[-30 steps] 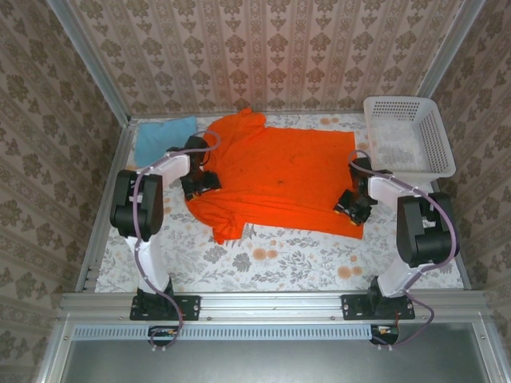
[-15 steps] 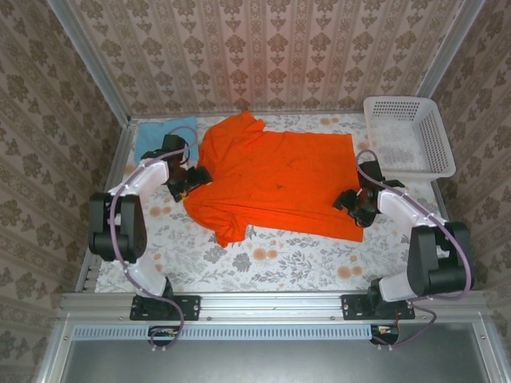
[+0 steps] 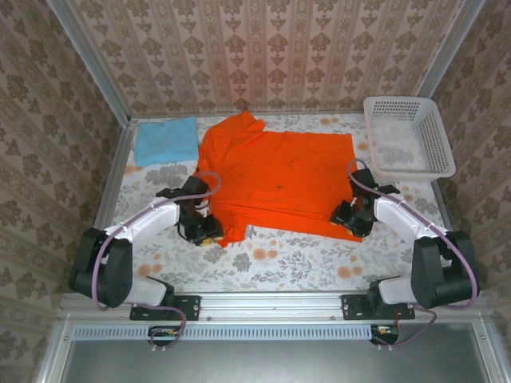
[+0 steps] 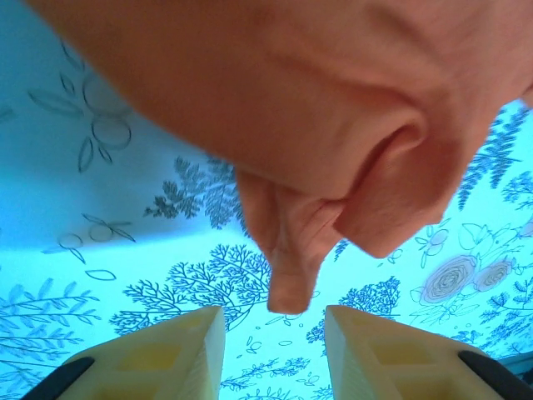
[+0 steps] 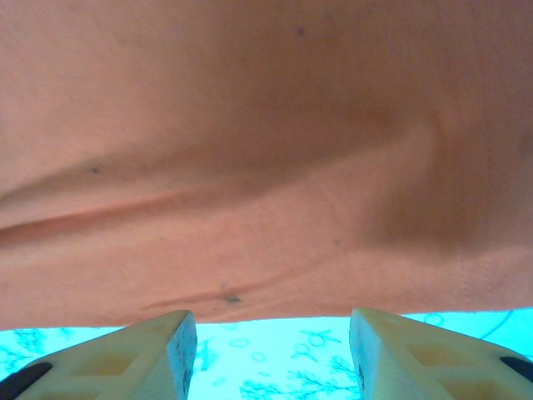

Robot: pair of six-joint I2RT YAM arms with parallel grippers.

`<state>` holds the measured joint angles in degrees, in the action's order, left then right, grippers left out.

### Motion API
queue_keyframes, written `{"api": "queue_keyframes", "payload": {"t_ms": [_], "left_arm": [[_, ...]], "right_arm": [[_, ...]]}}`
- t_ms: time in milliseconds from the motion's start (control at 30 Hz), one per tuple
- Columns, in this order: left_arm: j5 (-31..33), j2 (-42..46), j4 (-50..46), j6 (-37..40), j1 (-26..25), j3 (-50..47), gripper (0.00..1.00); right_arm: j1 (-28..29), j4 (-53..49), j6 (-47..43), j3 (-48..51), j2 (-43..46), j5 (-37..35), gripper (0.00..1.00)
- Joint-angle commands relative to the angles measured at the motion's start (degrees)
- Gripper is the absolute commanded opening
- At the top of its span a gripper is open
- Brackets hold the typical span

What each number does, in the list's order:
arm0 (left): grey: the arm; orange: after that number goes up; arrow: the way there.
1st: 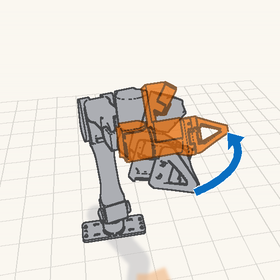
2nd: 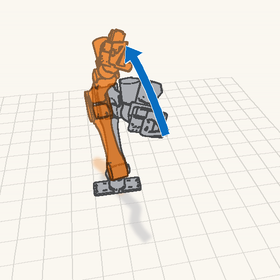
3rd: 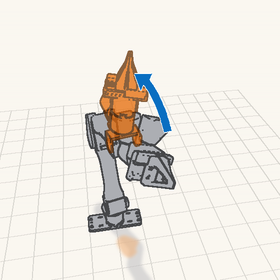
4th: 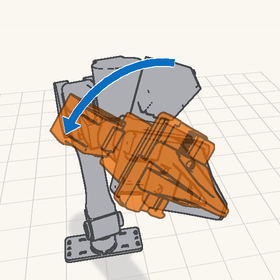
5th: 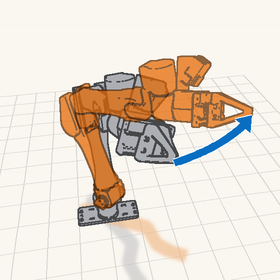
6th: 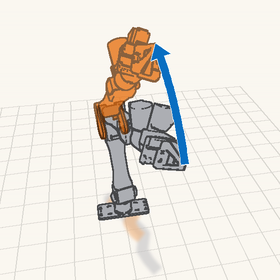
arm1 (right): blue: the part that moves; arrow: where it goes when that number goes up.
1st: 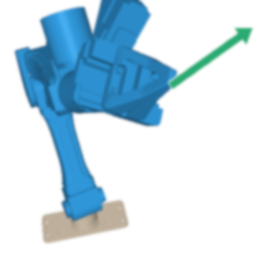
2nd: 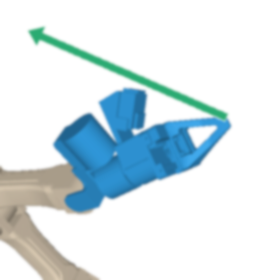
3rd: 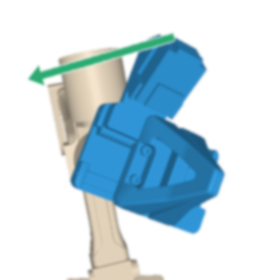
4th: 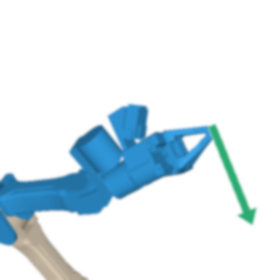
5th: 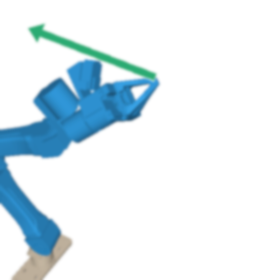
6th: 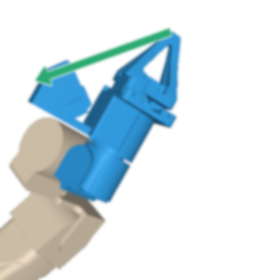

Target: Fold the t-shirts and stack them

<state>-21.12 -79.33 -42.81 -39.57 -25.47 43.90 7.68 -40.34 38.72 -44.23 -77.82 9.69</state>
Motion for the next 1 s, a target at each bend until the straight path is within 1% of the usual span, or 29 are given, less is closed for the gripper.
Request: {"api": "queue_keyframes", "payload": {"t_ms": [0, 33, 233, 300, 333, 367, 400, 433, 600, 633, 733, 833, 900, 933, 967], "left_arm": [[-4.3, -0.5, 5.0, -4.8, -0.3, -2.6, 0.37], [-5.2, -1.4, 6.2, -4.9, -0.3, -2.8, 0.37], [-5.9, -6.4, 9.6, -4.0, -0.4, -2.3, 0.37], [-5.8, -8.6, 10.1, -3.0, -0.3, -1.0, 0.28], [-5.1, -9.5, 9.4, -2.2, -0.3, 0.0, 0.19], [-4.3, -10.3, 8.2, -1.1, -0.4, 1.2, 0.09], [-3.4, -10.5, 6.3, 0.0, -0.3, 2.2, 0.01], [-1.8, -10.4, 3.5, 1.6, -1.1, 3.7, 0.00], [9.0, -9.7, -16.6, 10.1, -6.0, 13.7, 0.00], [10.8, -10.3, -20.3, 11.3, -7.3, 15.3, 0.01], [13.5, -12.6, -28.4, 12.9, -11.0, 18.0, 0.13], [13.4, -14.8, -32.8, 13.2, -14.7, 18.6, 0.26], [14.8, -15.7, -35.2, 13.2, -16.6, 19.6, 0.34], [16.1, -15.7, -36.1, 12.9, -17.2, 20.4, 0.45], [17.4, -15.2, -36.7, 12.5, -17.4, 21.1, 0.60]], "right_arm": [[0.5, -2.0, -0.5, 1.1, 1.9, 0.5, 0.53], [0.6, -1.9, -0.4, 1.2, 1.9, 0.6, 0.53], [0.8, -0.7, 0.2, 1.5, 0.6, 0.8, 0.52], [0.8, -0.2, 0.6, 1.7, 0.2, 0.8, 0.52], [0.8, 0.0, 0.7, 1.7, 0.0, 0.8, 0.51], [0.8, 0.0, 0.8, 1.8, -0.1, 0.9, 0.51], [0.8, -0.1, 0.8, 1.6, -0.2, 0.9, 0.50], [0.8, -0.3, 0.8, 1.5, -0.1, 0.8, 0.50], [0.7, -1.7, 1.3, 1.3, -0.3, -0.8, 0.50], [0.6, -1.8, 1.6, 1.3, -0.6, -1.1, 0.50], [0.1, -1.9, 2.6, 1.0, -1.5, -1.7, 0.50], [-0.9, -1.7, 4.0, 1.1, -3.4, -1.7, 0.50], [-1.9, -1.5, 4.9, 1.3, -3.7, -1.3, 0.50], [-2.4, -1.5, 5.2, 1.5, -3.8, -1.1, 0.50], [-2.9, -1.6, 5.4, 1.4, -3.9, -0.9, 0.50]]}}
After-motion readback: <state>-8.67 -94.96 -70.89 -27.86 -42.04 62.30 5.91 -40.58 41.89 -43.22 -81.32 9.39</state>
